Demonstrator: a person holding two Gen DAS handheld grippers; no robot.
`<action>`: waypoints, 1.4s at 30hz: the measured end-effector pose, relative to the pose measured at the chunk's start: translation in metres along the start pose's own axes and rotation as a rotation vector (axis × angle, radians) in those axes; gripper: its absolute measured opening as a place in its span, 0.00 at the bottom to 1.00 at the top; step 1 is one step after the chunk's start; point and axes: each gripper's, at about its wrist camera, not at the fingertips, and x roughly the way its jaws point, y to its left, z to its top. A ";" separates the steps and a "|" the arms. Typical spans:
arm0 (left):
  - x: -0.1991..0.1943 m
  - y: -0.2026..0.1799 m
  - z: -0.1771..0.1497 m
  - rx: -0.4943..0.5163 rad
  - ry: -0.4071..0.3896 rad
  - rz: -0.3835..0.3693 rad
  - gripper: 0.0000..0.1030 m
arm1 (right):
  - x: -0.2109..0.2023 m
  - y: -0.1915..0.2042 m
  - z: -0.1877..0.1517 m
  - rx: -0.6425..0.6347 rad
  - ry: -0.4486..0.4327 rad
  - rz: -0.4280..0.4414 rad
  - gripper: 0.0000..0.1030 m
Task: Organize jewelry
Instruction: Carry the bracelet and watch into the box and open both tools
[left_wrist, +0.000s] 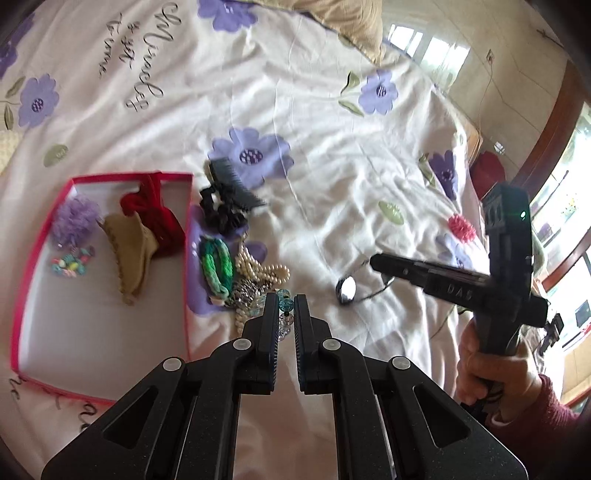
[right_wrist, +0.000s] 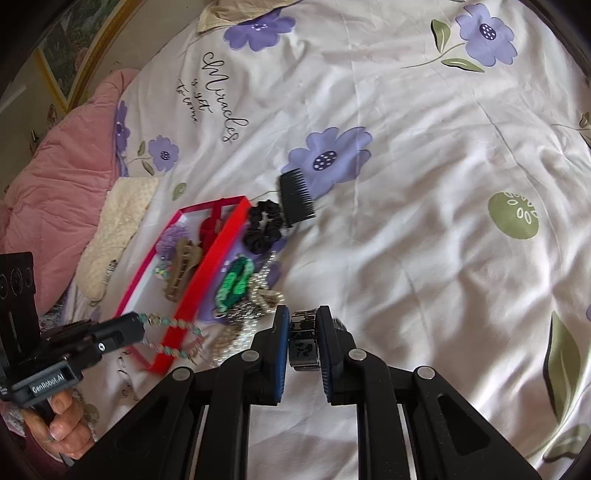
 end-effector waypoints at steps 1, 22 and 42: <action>-0.004 0.002 0.000 -0.002 -0.008 -0.001 0.06 | -0.001 0.004 -0.001 -0.008 0.000 0.001 0.14; -0.080 0.096 -0.004 -0.143 -0.147 0.137 0.06 | 0.024 0.141 0.019 -0.201 0.017 0.175 0.14; -0.025 0.189 -0.034 -0.271 -0.036 0.246 0.06 | 0.137 0.183 -0.009 -0.219 0.192 0.221 0.14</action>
